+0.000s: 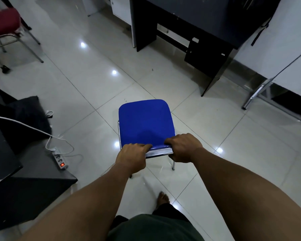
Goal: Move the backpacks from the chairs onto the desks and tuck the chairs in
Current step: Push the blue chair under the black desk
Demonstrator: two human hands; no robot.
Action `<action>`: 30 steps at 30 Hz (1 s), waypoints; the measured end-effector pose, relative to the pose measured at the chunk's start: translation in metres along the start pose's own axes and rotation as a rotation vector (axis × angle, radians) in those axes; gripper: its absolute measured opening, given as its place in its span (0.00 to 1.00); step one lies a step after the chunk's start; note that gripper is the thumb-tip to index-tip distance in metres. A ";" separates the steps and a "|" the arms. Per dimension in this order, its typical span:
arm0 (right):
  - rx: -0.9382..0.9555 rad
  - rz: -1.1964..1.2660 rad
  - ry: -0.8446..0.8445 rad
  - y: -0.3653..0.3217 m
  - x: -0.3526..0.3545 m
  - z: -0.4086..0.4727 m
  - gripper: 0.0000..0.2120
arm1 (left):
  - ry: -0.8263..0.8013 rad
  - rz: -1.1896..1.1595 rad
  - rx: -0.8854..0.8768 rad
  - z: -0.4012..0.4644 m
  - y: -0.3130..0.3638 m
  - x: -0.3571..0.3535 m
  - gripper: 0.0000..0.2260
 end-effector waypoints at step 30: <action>0.041 -0.046 0.009 0.092 0.059 0.159 0.14 | 0.072 0.008 0.016 0.147 -0.070 0.068 0.24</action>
Point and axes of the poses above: each hand's wrist, its own z-axis towards the middle knuckle, its own x-axis out of the back of the hand, y = z × x, the point moved 9 cm from there along z, towards the middle knuckle, and after that the axes turned 1 degree about -x, right-handed, at the moved point
